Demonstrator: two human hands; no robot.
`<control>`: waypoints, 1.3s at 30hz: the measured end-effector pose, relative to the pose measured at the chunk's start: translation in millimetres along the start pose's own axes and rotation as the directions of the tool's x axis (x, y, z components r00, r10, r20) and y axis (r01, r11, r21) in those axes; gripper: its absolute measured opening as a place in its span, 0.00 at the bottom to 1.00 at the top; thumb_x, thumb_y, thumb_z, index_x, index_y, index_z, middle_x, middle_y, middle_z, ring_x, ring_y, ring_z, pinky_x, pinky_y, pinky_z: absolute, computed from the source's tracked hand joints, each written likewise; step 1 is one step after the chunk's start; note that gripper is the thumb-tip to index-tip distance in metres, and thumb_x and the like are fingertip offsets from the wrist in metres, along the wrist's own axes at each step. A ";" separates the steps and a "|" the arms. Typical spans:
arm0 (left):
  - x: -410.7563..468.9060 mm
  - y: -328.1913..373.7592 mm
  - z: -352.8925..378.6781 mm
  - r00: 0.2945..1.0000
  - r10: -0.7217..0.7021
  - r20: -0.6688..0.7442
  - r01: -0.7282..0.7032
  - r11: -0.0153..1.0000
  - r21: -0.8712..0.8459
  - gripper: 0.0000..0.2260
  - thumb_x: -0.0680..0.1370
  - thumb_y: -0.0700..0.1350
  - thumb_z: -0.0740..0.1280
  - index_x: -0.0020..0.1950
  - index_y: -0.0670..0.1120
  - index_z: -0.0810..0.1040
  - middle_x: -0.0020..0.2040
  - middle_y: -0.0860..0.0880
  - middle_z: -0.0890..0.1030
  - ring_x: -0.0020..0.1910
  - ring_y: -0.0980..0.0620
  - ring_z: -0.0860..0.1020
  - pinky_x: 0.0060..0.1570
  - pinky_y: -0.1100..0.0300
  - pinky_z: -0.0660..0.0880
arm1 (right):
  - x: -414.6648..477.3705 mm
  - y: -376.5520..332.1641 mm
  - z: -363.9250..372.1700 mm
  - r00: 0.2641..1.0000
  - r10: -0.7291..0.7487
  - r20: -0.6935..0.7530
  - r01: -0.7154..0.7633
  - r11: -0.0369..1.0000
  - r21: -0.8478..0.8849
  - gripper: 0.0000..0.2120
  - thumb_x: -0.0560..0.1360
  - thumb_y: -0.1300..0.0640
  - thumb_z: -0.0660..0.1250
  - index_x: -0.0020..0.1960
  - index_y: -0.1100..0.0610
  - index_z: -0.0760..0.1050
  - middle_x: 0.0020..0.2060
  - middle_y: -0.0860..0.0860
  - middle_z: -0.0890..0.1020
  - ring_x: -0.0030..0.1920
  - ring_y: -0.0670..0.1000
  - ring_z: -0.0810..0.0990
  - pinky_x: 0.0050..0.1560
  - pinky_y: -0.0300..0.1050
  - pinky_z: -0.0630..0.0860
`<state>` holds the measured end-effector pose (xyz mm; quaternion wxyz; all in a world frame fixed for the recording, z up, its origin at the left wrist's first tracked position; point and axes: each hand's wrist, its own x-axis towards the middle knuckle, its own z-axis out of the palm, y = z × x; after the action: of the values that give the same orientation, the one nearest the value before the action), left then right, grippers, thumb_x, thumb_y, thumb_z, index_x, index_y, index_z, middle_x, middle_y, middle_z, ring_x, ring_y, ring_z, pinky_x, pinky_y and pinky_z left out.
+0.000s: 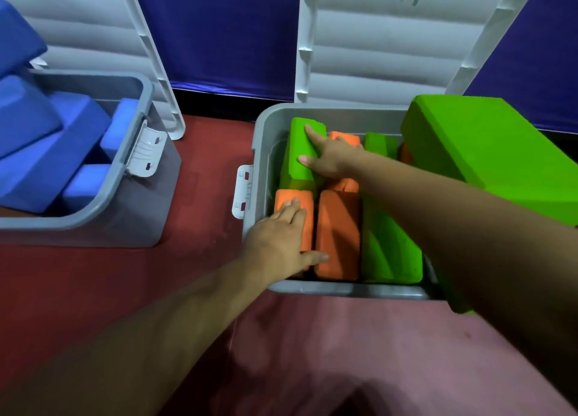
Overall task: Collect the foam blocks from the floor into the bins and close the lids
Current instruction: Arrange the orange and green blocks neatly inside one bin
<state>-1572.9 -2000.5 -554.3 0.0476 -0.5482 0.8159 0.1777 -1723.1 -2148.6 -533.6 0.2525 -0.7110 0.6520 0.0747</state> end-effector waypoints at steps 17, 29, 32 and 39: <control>9.5 15.9 -22.0 0.990 -0.077 0.121 0.091 0.989 -0.113 0.37 0.71 0.64 0.71 0.70 0.40 0.68 0.73 0.41 0.67 0.69 0.43 0.69 0.66 0.54 0.68 | -86.2 1.8 -45.3 0.942 -0.102 -0.319 0.149 0.981 0.128 0.27 0.81 0.43 0.61 0.69 0.63 0.71 0.67 0.64 0.73 0.71 0.60 0.68 0.68 0.49 0.67; 52.0 150.8 -75.6 0.986 -0.042 0.162 0.166 0.365 -0.916 0.17 0.79 0.62 0.61 0.54 0.50 0.76 0.48 0.48 0.79 0.48 0.47 0.80 0.52 0.54 0.77 | -180.1 139.8 -93.1 0.778 0.495 -0.388 -0.449 0.869 0.208 0.38 0.76 0.35 0.61 0.70 0.66 0.66 0.68 0.65 0.67 0.68 0.66 0.67 0.67 0.58 0.66; 56.8 172.0 -73.2 0.966 0.034 0.255 0.237 0.273 -0.933 0.35 0.68 0.75 0.62 0.63 0.49 0.76 0.57 0.51 0.83 0.54 0.50 0.81 0.55 0.53 0.78 | -182.3 149.0 -93.1 0.740 0.598 -0.308 -0.547 0.801 0.243 0.48 0.70 0.24 0.60 0.71 0.64 0.67 0.68 0.63 0.70 0.67 0.65 0.70 0.66 0.57 0.68; 49.4 154.9 -79.0 0.969 -0.242 -0.046 -0.014 0.131 -0.991 0.23 0.68 0.63 0.71 0.59 0.54 0.74 0.57 0.53 0.83 0.55 0.52 0.81 0.60 0.46 0.76 | -179.7 122.8 -102.8 0.805 0.424 -0.415 -0.187 0.845 0.501 0.33 0.71 0.36 0.71 0.60 0.62 0.73 0.56 0.57 0.80 0.58 0.58 0.79 0.51 0.49 0.75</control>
<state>-1724.3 -2018.8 -457.3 -0.3898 -0.5196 0.4546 0.6094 -1889.4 -2038.4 -399.0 0.2073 -0.5118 0.8031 -0.2239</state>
